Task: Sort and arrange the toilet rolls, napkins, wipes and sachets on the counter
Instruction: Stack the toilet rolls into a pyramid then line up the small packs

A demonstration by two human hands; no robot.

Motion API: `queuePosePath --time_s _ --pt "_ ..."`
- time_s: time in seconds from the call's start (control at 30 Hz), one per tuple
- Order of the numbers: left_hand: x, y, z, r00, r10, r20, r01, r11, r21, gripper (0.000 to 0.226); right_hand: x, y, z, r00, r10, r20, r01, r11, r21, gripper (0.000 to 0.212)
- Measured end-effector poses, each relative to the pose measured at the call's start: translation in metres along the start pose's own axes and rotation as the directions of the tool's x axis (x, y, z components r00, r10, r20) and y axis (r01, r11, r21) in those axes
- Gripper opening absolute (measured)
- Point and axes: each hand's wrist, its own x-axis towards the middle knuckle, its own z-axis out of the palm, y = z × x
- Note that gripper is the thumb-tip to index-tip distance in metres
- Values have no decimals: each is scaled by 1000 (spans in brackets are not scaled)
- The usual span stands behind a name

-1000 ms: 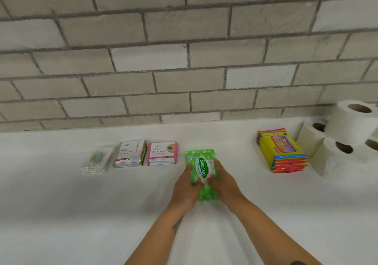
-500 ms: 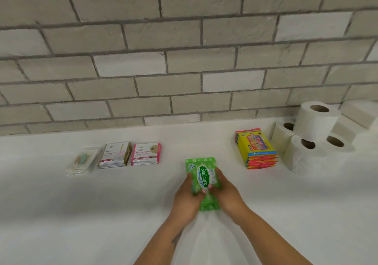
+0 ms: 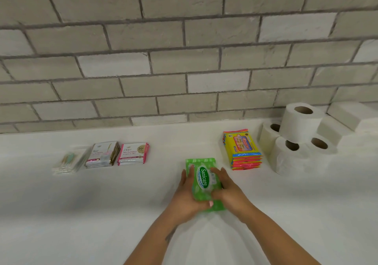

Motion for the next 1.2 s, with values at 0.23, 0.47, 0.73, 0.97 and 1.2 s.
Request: queuePosePath --time_s 0.23,0.47,0.73,0.97,1.2 --pt "-2 -7 0 998 47 30 -54 946 318 96 -3 7 -2 955 -241 171 295 824 -484 85" --pt "13 -12 5 995 95 -13 -84 928 362 92 4 5 -2 975 -197 101 213 708 -673 78" --pt "43 -10 7 994 99 -34 -86 957 276 93 29 -9 -4 981 -163 108 181 553 -813 75" --pt "72 -10 1 988 143 -56 -121 950 289 92 61 -11 -7 975 -209 72 171 507 -845 73" --pt "101 -9 -3 988 142 -62 -114 937 330 94 87 -16 -11 980 -184 71 154 494 -855 80"
